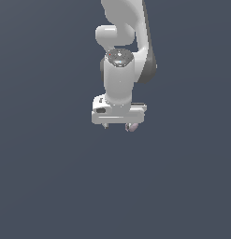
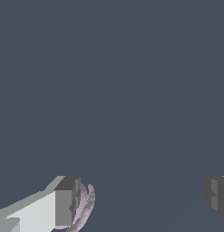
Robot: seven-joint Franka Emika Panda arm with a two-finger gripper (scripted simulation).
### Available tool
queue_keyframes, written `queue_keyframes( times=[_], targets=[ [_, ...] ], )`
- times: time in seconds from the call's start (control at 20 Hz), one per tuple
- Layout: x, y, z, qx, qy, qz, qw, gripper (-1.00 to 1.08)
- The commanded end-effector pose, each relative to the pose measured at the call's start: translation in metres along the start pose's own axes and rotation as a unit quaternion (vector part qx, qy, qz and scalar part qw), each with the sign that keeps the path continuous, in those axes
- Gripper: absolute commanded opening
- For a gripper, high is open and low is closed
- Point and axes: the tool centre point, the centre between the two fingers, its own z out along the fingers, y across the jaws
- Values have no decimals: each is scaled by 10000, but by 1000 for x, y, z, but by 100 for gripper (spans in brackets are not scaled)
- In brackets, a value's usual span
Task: Pick up the object and move it to a goal position.
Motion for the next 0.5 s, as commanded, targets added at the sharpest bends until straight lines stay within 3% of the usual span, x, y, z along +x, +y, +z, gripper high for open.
queue_keyframes(
  times=[0.0,0.45],
  targets=[
    [0,0,0,0,0,0,10000,100],
    [-1,29,3,44,-72,409,9991,100]
  ],
)
